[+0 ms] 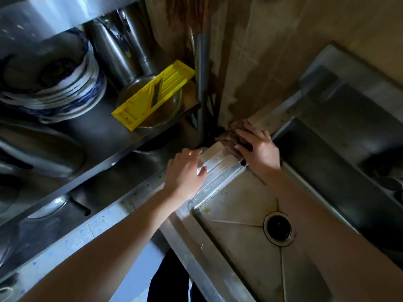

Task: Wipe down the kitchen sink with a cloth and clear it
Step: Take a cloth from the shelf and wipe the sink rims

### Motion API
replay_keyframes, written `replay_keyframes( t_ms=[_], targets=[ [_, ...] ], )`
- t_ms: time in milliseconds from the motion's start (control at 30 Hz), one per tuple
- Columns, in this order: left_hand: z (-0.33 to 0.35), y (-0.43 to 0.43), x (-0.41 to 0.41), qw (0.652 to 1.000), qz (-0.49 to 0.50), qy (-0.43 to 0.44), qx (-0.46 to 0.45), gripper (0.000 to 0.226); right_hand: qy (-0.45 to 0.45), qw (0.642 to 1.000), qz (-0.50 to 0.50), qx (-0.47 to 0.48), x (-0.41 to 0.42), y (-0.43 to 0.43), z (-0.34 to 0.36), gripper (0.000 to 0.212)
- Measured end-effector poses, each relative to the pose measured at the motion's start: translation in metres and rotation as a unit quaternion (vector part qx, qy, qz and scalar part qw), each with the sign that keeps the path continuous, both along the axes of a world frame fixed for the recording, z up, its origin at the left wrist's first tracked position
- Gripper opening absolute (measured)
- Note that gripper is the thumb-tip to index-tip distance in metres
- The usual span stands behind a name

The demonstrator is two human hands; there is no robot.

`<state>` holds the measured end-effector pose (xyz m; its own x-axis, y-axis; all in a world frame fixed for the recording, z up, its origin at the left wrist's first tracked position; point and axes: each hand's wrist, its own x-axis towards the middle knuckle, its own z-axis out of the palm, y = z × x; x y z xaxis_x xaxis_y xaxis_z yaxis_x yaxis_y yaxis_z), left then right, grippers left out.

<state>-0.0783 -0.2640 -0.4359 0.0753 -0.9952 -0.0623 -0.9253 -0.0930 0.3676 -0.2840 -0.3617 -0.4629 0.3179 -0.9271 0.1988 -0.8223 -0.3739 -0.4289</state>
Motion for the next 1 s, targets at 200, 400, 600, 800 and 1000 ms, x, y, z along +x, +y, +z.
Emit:
replay_keyframes(
  t_ms=[200,400,600,800,1000],
  targets=[
    [0.005,-0.042,-0.016,0.997,-0.055,0.012,0.050,0.048,-0.014,0.995,-0.082,0.048,-0.024,-0.043,0.009,0.049],
    [0.008,-0.074,-0.026,0.993,-0.092,0.009,0.080,0.049,-0.029,0.994,-0.095,0.056,-0.025,-0.044,0.013,0.048],
    [0.011,-0.092,-0.043,0.992,-0.102,0.027,0.066,0.038,-0.034,0.997,-0.074,-0.017,-0.001,-0.005,0.006,0.040],
    [0.009,-0.105,-0.045,0.989,-0.098,0.087,0.063,0.037,-0.040,0.990,-0.135,0.003,-0.010,-0.028,0.004,0.043],
    [0.006,-0.121,-0.051,0.988,-0.127,0.062,0.055,0.033,-0.032,0.975,-0.210,0.058,-0.046,-0.083,0.006,0.050]
  ],
)
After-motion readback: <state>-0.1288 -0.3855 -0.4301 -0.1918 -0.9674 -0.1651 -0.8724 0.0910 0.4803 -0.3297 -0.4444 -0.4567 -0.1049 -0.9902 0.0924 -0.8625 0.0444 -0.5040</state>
